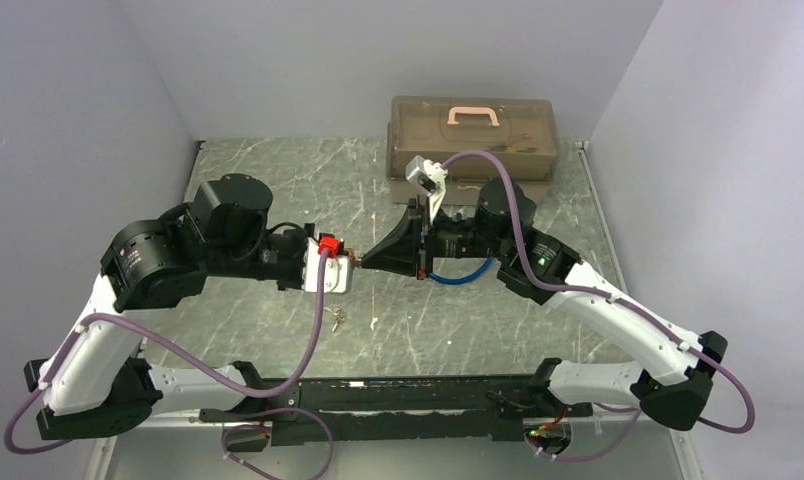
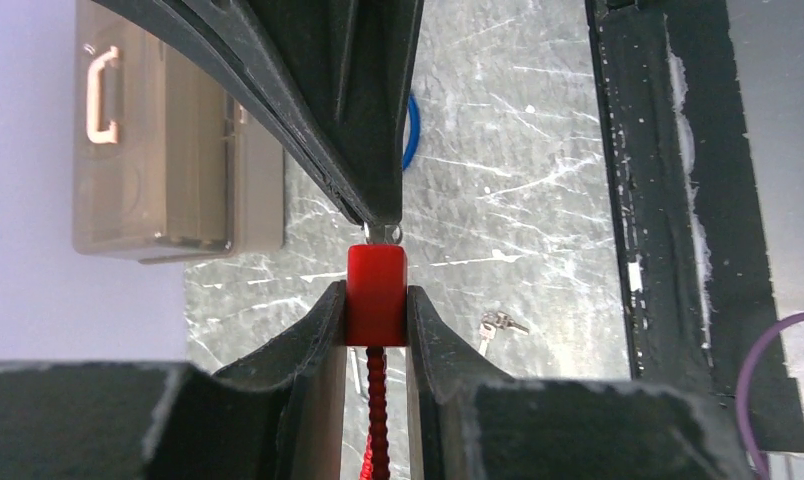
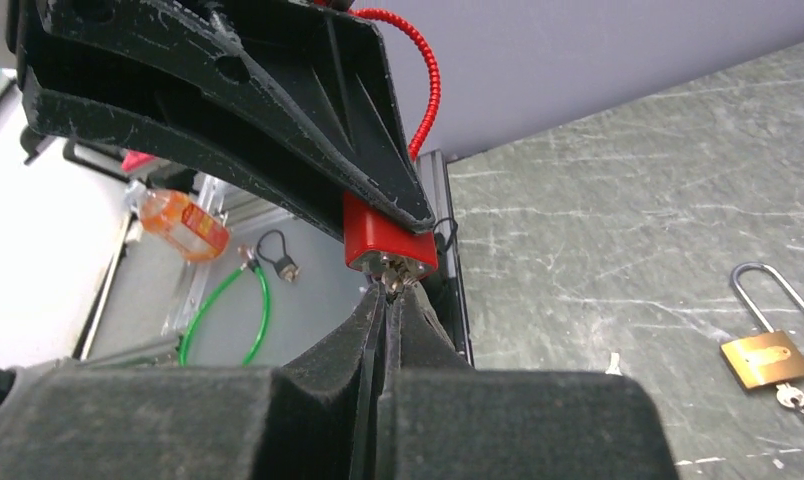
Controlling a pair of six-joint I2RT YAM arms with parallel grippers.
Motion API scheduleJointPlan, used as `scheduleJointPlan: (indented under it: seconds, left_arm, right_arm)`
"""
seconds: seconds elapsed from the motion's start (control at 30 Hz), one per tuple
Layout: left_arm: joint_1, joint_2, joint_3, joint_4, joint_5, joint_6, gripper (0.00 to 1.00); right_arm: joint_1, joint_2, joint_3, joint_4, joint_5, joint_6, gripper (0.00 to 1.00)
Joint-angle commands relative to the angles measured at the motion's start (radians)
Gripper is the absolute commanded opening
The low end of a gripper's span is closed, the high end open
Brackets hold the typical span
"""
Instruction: Unlock with the key
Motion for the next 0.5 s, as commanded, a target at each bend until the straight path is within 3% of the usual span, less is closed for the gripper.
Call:
scheduleJointPlan:
  seconds: [0.0,0.17,0.47]
  left_arm:
    - [-0.056,-0.012,-0.006,0.293,0.081,0.08,0.0]
    - [-0.1,-0.07,-0.099,0.372,0.004,0.178,0.0]
    - [-0.163,-0.167,-0.268,0.487,-0.127,0.377,0.0]
  right_arm:
    - [-0.006,-0.005,-0.08,0.199,0.124,0.123,0.0]
    - [-0.022,-0.02,-0.14,0.339,0.103,0.241,0.0]
    - [-0.065,-0.008,-0.14,0.388,0.055,0.395,0.0]
